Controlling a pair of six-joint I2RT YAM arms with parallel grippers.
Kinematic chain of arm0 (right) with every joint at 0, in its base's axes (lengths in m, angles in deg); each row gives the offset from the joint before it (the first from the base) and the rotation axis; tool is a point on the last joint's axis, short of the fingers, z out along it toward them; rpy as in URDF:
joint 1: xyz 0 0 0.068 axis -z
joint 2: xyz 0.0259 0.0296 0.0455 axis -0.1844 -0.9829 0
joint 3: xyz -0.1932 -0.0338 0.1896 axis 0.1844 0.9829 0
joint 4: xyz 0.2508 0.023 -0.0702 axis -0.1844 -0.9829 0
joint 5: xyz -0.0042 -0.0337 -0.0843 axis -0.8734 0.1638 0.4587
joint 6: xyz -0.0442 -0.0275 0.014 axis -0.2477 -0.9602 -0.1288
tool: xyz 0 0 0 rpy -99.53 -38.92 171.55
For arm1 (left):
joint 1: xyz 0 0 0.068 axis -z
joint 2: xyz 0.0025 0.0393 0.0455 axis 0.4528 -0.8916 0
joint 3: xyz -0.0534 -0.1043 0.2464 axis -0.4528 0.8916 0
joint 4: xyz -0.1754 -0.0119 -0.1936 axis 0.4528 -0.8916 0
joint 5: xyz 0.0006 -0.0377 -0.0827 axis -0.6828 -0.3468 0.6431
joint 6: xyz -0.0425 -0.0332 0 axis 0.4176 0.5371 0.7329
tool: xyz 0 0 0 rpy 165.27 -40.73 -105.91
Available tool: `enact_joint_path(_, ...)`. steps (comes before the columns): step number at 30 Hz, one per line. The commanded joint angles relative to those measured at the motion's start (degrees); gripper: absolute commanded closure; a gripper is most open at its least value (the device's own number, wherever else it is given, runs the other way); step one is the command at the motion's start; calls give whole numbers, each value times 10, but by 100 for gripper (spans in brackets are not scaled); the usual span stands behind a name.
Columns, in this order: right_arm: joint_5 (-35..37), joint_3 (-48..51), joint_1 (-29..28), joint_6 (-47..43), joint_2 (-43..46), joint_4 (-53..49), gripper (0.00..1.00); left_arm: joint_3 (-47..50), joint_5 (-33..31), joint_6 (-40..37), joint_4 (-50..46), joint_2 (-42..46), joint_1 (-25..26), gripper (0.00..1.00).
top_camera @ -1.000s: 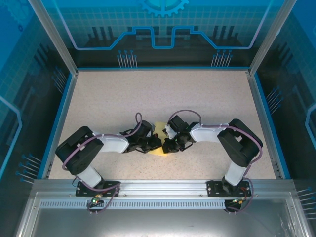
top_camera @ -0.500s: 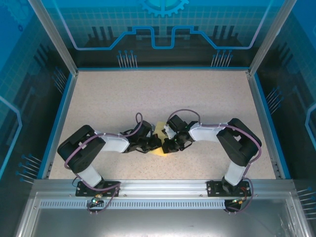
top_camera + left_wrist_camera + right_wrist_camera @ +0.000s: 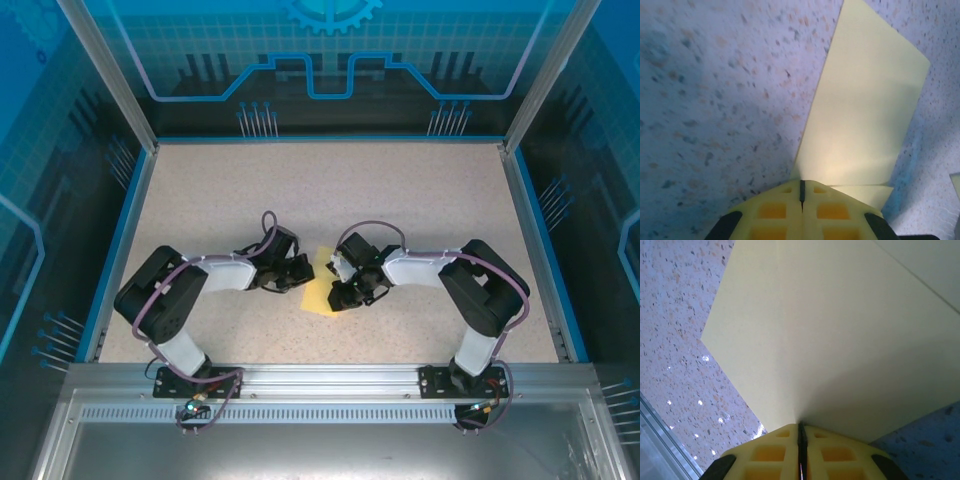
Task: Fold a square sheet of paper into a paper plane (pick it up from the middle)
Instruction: Fold the triangle a second time at the center of the table.
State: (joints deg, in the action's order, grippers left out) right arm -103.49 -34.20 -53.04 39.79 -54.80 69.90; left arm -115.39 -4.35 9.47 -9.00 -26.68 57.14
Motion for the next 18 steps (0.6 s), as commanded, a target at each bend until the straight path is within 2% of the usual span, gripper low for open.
enact_joint_path(1,81,40,-6,-12,-30,-86,88,-22,-67,-43,-71,1,-22,99)
enact_joint_path(3,68,27,-16,-6,-5,-79,86,-33,-62,-53,-91,19,-22,95)
enact_joint_path(6,59,2,-25,24,47,-45,83,-31,-36,-44,-96,66,-22,81)
enact_joint_path(7,58,-22,-23,38,62,-30,78,-24,-29,-36,-94,83,-22,78)
enact_joint_path(9,67,-35,-21,56,89,-8,59,-10,-22,-18,-90,112,-21,71)
enact_joint_path(10,76,-35,-17,60,103,4,52,2,-17,-7,-85,126,-21,68)
enact_joint_path(14,87,-29,24,62,121,9,43,52,-4,39,-60,179,-17,58)
enact_joint_path(18,55,-21,64,27,108,8,37,78,-6,70,-50,205,3,48)
